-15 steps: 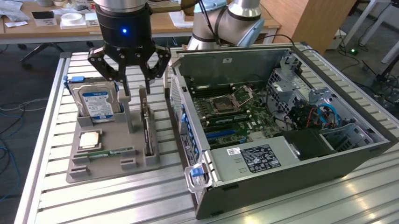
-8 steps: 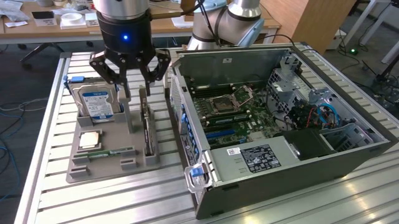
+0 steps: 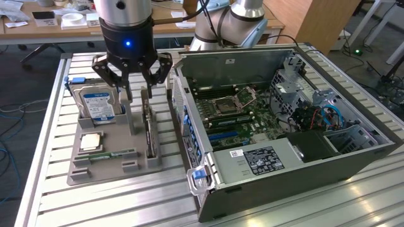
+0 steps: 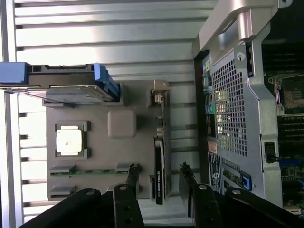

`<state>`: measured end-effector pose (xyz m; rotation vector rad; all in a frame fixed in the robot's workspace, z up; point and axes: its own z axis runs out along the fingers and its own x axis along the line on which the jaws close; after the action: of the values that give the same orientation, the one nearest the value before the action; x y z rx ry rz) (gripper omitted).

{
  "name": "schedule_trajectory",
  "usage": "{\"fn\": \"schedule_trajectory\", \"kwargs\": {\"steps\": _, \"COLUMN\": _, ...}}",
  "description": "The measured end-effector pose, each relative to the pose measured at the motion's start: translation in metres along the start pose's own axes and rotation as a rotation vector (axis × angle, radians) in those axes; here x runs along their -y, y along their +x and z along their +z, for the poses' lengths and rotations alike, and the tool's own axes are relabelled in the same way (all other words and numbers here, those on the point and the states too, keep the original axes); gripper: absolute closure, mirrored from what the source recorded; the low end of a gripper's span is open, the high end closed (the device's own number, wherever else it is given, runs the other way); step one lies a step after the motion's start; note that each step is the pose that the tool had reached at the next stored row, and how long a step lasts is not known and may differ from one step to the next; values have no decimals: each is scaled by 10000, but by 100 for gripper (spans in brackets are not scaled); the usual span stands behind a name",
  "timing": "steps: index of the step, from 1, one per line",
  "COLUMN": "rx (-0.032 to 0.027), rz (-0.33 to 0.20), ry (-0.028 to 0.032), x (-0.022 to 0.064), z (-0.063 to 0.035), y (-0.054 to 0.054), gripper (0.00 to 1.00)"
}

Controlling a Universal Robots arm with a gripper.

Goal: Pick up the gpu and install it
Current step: 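Pick up the gpu and move the gpu toward the slot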

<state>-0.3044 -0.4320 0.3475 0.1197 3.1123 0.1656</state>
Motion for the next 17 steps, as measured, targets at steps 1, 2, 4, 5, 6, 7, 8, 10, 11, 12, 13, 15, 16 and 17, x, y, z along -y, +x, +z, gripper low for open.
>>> {"fn": "schedule_trajectory", "kwargs": {"steps": 1, "rx": -2, "rz": 1, "ry": -28, "x": 1, "z": 9, "y": 0, "gripper": 53}}
{"fn": "schedule_trajectory", "kwargs": {"steps": 2, "rx": -6, "rz": 1, "ry": -54, "x": 2, "z": 17, "y": 0, "gripper": 53}}
{"fn": "schedule_trajectory", "kwargs": {"steps": 4, "rx": -9, "rz": 3, "ry": -111, "x": 4, "z": 34, "y": 1, "gripper": 53}}
{"fn": "schedule_trajectory", "kwargs": {"steps": 5, "rx": -12, "rz": 3, "ry": -138, "x": 5, "z": 42, "y": 1, "gripper": 53}}
{"fn": "schedule_trajectory", "kwargs": {"steps": 6, "rx": -13, "rz": 4, "ry": -160, "x": 6, "z": 48, "y": 1, "gripper": 53}}
{"fn": "schedule_trajectory", "kwargs": {"steps": 7, "rx": -14, "rz": 5, "ry": -176, "x": 6, "z": 54, "y": 1, "gripper": 53}}
{"fn": "schedule_trajectory", "kwargs": {"steps": 8, "rx": -13, "rz": 5, "ry": -185, "x": 7, "z": 62, "y": 1, "gripper": 53}}
{"fn": "schedule_trajectory", "kwargs": {"steps": 10, "rx": -16, "rz": 4, "ry": -201, "x": 9, "z": 82, "y": 2, "gripper": 53}}
{"fn": "schedule_trajectory", "kwargs": {"steps": 11, "rx": -17, "rz": 5, "ry": -214, "x": 10, "z": 92, "y": 3, "gripper": 53}}
{"fn": "schedule_trajectory", "kwargs": {"steps": 12, "rx": -18, "rz": 6, "ry": -227, "x": 11, "z": 102, "y": 4, "gripper": 53}}
{"fn": "schedule_trajectory", "kwargs": {"steps": 13, "rx": -19, "rz": 6, "ry": -241, "x": 13, "z": 111, "y": 4, "gripper": 53}}
{"fn": "schedule_trajectory", "kwargs": {"steps": 15, "rx": -21, "rz": 7, "ry": -259, "x": 14, "z": 122, "y": 5, "gripper": 53}}
{"fn": "schedule_trajectory", "kwargs": {"steps": 16, "rx": -22, "rz": 7, "ry": -260, "x": 14, "z": 123, "y": 5, "gripper": 53}}
{"fn": "schedule_trajectory", "kwargs": {"steps": 17, "rx": -21, "rz": 7, "ry": -262, "x": 15, "z": 126, "y": 5, "gripper": 53}}
